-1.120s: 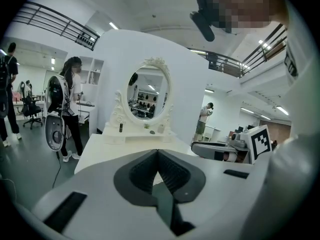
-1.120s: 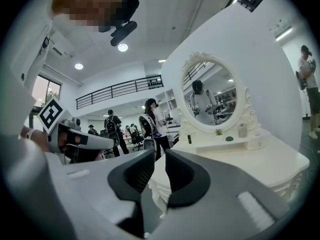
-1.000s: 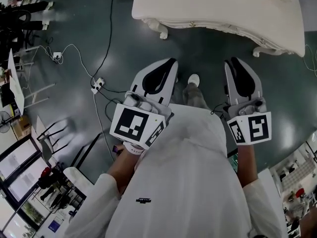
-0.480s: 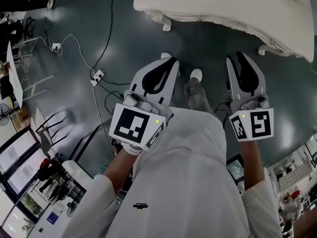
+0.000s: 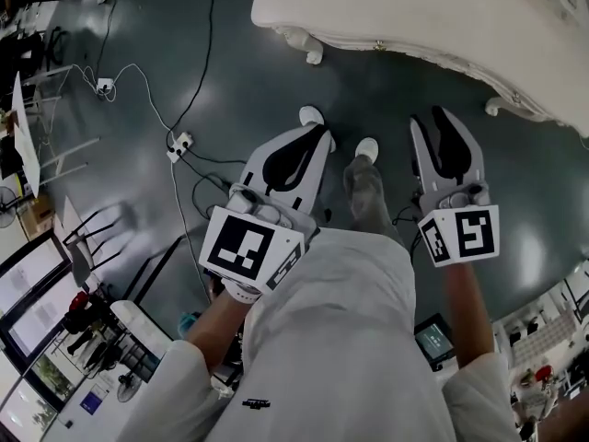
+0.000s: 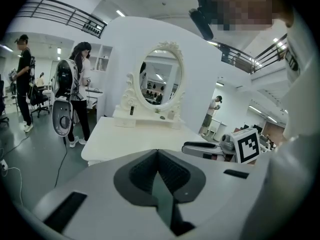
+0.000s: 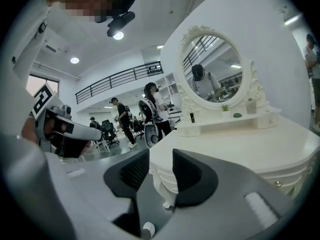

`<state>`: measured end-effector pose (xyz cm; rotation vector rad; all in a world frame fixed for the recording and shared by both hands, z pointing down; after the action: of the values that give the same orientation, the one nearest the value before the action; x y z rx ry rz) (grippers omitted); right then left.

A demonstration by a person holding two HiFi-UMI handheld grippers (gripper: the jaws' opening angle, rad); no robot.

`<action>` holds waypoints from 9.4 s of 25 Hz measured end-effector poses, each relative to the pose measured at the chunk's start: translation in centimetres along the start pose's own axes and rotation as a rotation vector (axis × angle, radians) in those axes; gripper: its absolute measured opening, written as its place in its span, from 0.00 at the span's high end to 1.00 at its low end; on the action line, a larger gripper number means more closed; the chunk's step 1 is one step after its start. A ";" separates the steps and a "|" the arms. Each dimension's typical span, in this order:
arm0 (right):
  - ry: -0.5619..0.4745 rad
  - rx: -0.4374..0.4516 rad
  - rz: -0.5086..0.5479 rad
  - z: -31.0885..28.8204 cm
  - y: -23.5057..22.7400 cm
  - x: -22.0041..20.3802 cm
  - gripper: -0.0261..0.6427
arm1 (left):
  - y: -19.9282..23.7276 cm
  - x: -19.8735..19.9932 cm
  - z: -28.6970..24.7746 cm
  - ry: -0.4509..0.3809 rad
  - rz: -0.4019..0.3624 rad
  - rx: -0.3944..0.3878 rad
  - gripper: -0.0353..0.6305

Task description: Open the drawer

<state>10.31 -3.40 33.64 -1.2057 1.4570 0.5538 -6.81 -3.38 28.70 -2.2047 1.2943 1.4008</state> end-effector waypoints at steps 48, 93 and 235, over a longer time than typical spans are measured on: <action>0.246 -0.231 -0.129 -16.6 -7.1 -15.6 0.70 | 6.7 -4.8 -4.7 0.072 0.123 0.027 0.93; 0.393 -0.354 -0.169 -22.5 -10.2 -20.4 0.76 | 10.2 -5.5 -6.5 0.103 0.165 -0.039 0.93; 0.026 -0.073 0.172 5.6 2.2 6.1 0.86 | -2.4 3.0 4.8 -0.190 0.036 0.005 0.93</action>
<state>11.67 -0.12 25.84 -1.1539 1.5838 0.7155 -7.46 -0.79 23.12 -1.9980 1.2744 1.5748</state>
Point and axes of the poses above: the fingertips, and each gripper's own axes: z backward along the fingers, y to its left, x out of its top, the point moved 4 cm from there along z, backward along the fingers, and after that the axes turned 1 degree about y, right-handed, at the moved point
